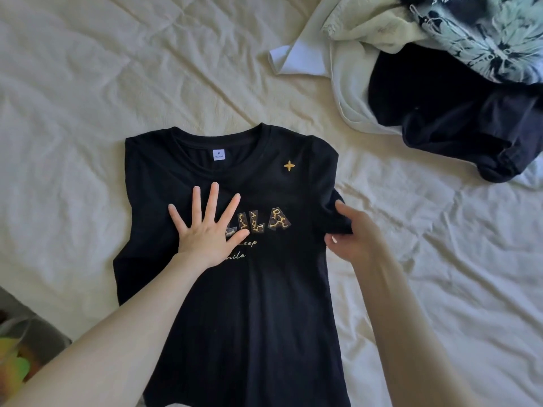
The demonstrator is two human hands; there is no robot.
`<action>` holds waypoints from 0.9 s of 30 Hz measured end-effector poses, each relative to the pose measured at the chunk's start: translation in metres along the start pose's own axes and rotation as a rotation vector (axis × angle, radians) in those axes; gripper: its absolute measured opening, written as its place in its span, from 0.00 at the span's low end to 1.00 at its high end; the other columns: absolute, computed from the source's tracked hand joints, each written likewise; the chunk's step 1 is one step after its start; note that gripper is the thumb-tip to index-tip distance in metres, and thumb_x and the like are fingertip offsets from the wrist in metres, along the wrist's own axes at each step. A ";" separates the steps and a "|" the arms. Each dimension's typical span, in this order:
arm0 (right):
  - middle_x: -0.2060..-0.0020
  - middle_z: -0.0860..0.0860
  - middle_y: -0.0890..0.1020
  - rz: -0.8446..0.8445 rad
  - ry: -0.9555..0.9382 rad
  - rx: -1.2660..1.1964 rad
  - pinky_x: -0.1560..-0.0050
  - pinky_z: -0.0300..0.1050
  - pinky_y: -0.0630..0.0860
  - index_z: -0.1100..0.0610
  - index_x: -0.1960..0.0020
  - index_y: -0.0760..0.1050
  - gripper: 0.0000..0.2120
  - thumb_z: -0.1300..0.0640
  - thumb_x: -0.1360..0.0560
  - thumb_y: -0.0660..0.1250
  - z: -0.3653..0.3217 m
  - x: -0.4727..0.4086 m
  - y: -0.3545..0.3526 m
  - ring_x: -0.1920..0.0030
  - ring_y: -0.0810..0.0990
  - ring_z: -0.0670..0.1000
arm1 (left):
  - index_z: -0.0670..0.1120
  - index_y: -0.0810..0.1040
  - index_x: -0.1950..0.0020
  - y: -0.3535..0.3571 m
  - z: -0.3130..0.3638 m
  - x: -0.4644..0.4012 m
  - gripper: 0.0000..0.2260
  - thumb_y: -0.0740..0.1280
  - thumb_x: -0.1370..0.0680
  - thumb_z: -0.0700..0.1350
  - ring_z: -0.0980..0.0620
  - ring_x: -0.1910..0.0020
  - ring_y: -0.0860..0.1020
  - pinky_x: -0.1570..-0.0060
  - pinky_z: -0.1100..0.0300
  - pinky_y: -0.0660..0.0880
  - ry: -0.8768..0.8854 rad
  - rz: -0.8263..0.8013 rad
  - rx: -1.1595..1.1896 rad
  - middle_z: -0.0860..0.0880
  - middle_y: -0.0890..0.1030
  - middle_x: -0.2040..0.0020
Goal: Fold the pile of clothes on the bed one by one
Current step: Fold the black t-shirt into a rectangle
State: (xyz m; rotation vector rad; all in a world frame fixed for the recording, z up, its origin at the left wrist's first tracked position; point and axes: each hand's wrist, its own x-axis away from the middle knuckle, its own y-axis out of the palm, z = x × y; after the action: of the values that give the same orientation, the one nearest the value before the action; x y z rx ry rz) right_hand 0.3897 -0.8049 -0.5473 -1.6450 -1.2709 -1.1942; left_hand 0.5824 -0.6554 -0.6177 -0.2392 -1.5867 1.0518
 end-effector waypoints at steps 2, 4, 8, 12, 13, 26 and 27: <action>0.59 0.48 0.81 0.045 -0.187 -0.025 0.57 0.40 0.75 0.56 0.56 0.76 0.02 0.61 0.25 0.67 -0.007 0.004 0.006 0.57 0.80 0.47 | 0.64 0.20 0.38 -0.001 0.000 0.000 0.31 0.39 0.27 0.71 0.43 0.31 0.23 0.38 0.30 0.31 -0.001 -0.008 0.002 0.54 0.13 0.40; 0.62 0.45 0.80 0.113 -0.506 -0.006 0.60 0.37 0.76 0.53 0.58 0.76 0.05 0.60 0.24 0.66 -0.006 0.012 0.012 0.59 0.79 0.44 | 0.64 0.20 0.37 -0.002 0.000 0.000 0.31 0.40 0.27 0.71 0.45 0.34 0.20 0.38 0.30 0.31 -0.001 -0.011 0.001 0.54 0.14 0.40; 0.61 0.48 0.77 0.215 -0.535 0.019 0.54 0.41 0.77 0.53 0.60 0.72 0.09 0.63 0.23 0.61 0.011 0.012 0.009 0.60 0.76 0.46 | 0.64 0.21 0.36 -0.003 0.001 0.001 0.31 0.41 0.26 0.70 0.47 0.37 0.19 0.38 0.30 0.30 0.007 -0.020 0.009 0.55 0.14 0.40; 0.58 0.51 0.76 0.272 -0.434 0.123 0.48 0.47 0.78 0.60 0.53 0.72 0.05 0.64 0.21 0.58 0.014 0.006 0.009 0.58 0.77 0.49 | 0.64 0.22 0.35 -0.004 0.001 0.001 0.31 0.42 0.26 0.70 0.47 0.38 0.18 0.38 0.31 0.30 0.008 -0.023 0.031 0.54 0.15 0.39; 0.56 0.50 0.77 0.272 -0.612 0.245 0.48 0.45 0.78 0.60 0.49 0.73 0.05 0.62 0.21 0.59 0.016 0.009 0.014 0.55 0.77 0.48 | 0.64 0.23 0.35 -0.006 0.001 0.002 0.31 0.43 0.25 0.70 0.47 0.38 0.18 0.38 0.31 0.29 0.006 -0.041 0.030 0.54 0.15 0.39; 0.41 0.54 0.80 -0.259 -1.408 1.509 0.30 0.60 0.63 0.59 0.47 0.81 0.09 0.57 0.25 0.69 0.091 0.011 0.000 0.35 0.75 0.56 | 0.50 0.75 0.38 -0.093 -0.011 0.002 0.12 0.58 0.19 0.46 0.72 0.54 0.73 0.57 0.82 0.65 0.021 0.495 0.905 0.57 0.77 0.46; 0.44 0.55 0.81 -0.159 -1.464 1.427 0.35 0.60 0.69 0.60 0.48 0.81 0.08 0.60 0.27 0.70 0.090 0.011 -0.003 0.39 0.78 0.57 | 0.49 0.75 0.37 -0.100 -0.001 -0.010 0.13 0.59 0.19 0.48 0.71 0.55 0.73 0.57 0.82 0.65 0.059 0.447 0.880 0.57 0.77 0.47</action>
State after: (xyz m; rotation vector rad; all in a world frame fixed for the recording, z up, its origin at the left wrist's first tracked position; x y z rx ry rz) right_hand 0.4089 -0.7181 -0.5637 -1.0027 -2.1838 1.1494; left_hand 0.6248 -0.7191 -0.5518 -0.0132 -0.9019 1.9624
